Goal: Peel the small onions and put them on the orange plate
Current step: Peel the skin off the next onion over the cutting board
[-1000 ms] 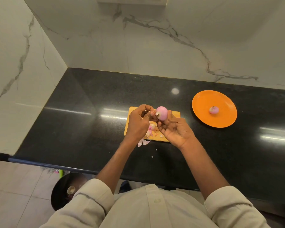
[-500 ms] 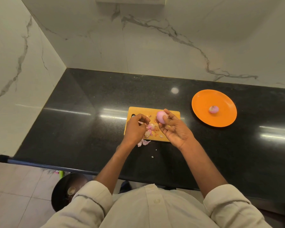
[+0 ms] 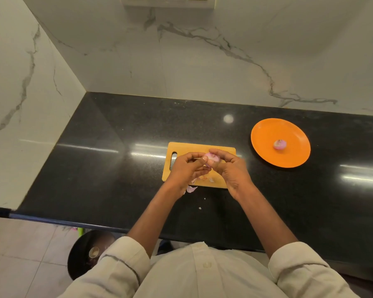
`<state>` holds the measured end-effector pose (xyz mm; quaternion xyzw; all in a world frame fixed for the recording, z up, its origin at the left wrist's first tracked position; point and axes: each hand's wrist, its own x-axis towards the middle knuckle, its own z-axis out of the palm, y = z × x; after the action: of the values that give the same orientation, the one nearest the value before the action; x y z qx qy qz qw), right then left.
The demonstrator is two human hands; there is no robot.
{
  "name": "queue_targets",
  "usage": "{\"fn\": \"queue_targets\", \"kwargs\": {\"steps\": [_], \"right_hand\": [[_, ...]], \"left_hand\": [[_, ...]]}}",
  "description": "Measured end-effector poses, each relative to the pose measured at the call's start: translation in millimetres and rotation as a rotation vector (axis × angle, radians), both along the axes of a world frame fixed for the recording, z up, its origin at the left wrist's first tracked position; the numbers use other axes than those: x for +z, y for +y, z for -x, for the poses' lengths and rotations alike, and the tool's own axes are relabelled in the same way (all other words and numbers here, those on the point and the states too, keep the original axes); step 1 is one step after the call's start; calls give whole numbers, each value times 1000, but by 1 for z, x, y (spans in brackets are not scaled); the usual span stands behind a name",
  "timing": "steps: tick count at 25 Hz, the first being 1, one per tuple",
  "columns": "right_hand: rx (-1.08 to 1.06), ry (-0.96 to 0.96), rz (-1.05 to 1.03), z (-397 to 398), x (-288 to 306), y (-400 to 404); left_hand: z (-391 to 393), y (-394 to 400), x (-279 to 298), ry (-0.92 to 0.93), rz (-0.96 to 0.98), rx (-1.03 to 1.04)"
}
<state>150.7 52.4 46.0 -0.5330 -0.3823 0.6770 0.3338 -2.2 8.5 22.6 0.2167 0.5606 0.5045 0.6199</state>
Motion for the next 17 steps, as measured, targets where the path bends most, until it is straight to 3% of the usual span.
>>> {"fn": "queue_targets", "kwargs": {"steps": [4,8,11,13,17], "right_hand": [[124,-119,-132,-10,-3,11],[148,-121,-134,-30,-6,27],[-91,-121,-113,-45,-15,40],[-251,-193,-126,-61,-20,54],[-335,-626,-292,-95,-28,84]], "left_hand": [[1,5,2,-222,54,71],[-8,17,1,-124,32,96],[-25,40,-3,145,14,83],[-42,58,-8,472,-48,-33],[-75,82,-17,1046,-238,-414]]}}
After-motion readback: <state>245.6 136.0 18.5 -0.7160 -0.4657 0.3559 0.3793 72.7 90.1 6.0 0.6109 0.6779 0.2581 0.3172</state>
